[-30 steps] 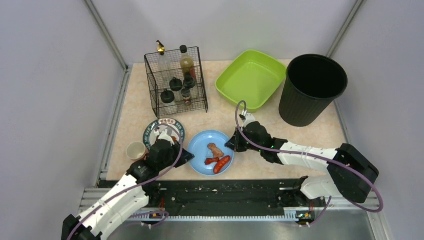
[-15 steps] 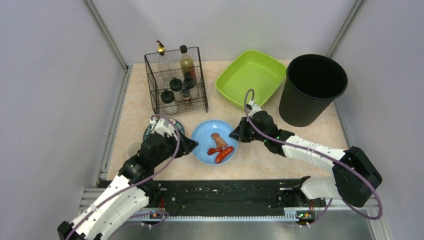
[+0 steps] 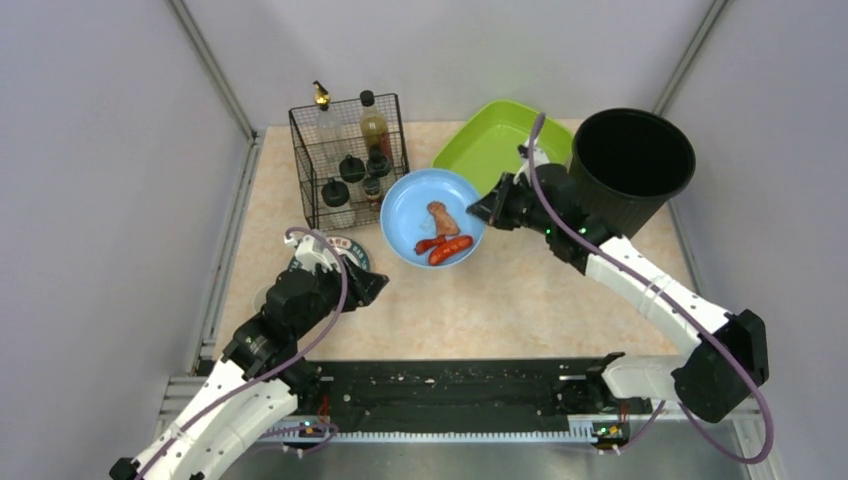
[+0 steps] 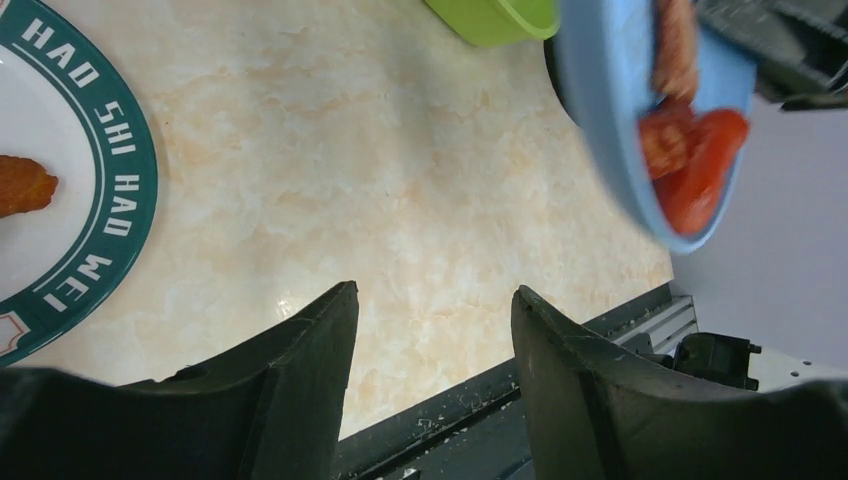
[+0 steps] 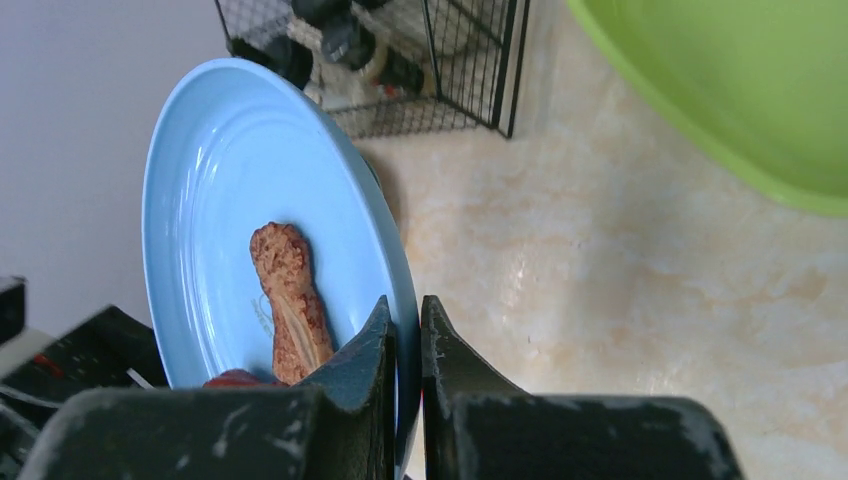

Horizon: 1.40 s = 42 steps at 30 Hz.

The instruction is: Clear the kitchen counter

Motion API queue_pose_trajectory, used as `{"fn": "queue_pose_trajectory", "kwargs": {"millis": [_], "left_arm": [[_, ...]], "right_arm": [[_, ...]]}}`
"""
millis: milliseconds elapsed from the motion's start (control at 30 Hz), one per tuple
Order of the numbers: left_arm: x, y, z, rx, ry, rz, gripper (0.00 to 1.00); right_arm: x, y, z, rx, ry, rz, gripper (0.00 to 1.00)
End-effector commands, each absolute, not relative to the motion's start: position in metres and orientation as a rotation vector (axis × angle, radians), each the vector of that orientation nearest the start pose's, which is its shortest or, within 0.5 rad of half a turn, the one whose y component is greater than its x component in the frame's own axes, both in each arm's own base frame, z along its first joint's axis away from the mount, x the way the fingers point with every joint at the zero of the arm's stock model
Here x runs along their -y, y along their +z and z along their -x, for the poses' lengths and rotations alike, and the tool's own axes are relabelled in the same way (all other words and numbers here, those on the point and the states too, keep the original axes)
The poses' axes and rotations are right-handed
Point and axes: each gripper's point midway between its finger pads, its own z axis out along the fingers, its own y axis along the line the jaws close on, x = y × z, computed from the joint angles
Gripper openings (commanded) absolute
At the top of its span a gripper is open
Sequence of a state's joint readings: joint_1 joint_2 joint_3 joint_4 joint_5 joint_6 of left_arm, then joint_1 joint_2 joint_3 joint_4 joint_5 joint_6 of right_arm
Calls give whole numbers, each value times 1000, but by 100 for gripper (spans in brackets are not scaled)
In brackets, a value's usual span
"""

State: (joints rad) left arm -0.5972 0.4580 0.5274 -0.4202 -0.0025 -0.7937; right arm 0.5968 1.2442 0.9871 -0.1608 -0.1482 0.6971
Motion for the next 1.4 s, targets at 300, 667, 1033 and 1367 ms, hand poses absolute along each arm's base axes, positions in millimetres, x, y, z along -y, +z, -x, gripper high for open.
{"fn": "queue_pose_trajectory", "kwargs": {"millis": [300,667,1033,1367], "left_arm": [[164,206,-189,-1985,-918,177,64],[179,175,-209,-2055,-875,141,64],[199,151,-221,-2111,-880,40,64],[211,136,-233,-2118,-897,-32,64]], "right_arm": [[-189,348,-372,-1917,927,-223,0],[-59,385,-400,-1786,726,-506,0],[66,389,-380,-1631,434,-787,0],[110,379,-364,-1578,274,-899,0]]}}
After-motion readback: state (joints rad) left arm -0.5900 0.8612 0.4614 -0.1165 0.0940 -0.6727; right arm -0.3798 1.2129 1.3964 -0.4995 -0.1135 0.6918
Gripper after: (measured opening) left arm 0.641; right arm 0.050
